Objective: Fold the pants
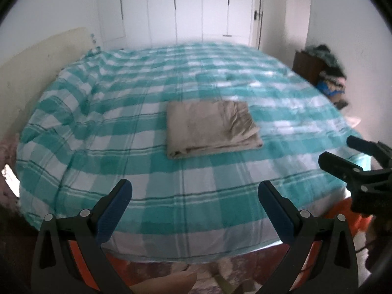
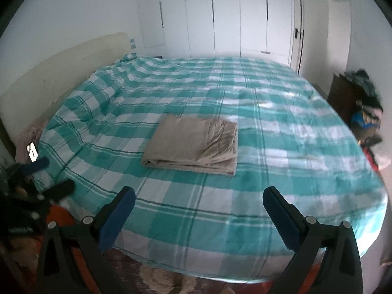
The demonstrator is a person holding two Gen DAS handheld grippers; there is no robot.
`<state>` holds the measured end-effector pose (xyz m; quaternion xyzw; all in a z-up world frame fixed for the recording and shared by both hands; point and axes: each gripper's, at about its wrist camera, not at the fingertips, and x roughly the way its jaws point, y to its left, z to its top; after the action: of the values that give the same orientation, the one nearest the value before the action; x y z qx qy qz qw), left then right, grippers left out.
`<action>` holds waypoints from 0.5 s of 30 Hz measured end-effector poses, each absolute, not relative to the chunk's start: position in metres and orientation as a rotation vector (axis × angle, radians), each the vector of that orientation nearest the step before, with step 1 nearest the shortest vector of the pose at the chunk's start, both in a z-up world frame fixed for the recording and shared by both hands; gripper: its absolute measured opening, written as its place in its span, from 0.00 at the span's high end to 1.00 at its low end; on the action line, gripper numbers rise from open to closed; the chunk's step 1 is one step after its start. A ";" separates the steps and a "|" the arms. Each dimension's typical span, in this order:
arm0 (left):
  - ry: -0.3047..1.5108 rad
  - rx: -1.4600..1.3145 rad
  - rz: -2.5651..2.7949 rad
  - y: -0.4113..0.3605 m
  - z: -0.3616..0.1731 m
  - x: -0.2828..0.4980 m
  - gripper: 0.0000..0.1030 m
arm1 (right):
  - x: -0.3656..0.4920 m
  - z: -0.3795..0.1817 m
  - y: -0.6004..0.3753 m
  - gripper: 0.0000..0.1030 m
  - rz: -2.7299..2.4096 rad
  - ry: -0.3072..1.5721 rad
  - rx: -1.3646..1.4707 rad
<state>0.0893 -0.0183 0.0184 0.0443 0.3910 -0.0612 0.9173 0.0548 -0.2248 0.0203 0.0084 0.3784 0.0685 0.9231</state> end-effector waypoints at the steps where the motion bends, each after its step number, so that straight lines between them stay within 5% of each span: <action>1: 0.807 0.099 -0.117 -0.020 0.016 0.089 0.00 | 0.054 0.017 -0.224 0.00 0.142 0.785 0.018; 15: 0.872 0.130 -0.058 -0.022 0.002 0.090 0.00 | 0.049 0.001 -0.213 0.00 0.131 0.843 -0.033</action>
<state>0.0902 -0.0222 0.0024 0.0628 0.4220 -0.0279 0.9040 0.0491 -0.2126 0.0011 -0.0162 0.4087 0.0637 0.9103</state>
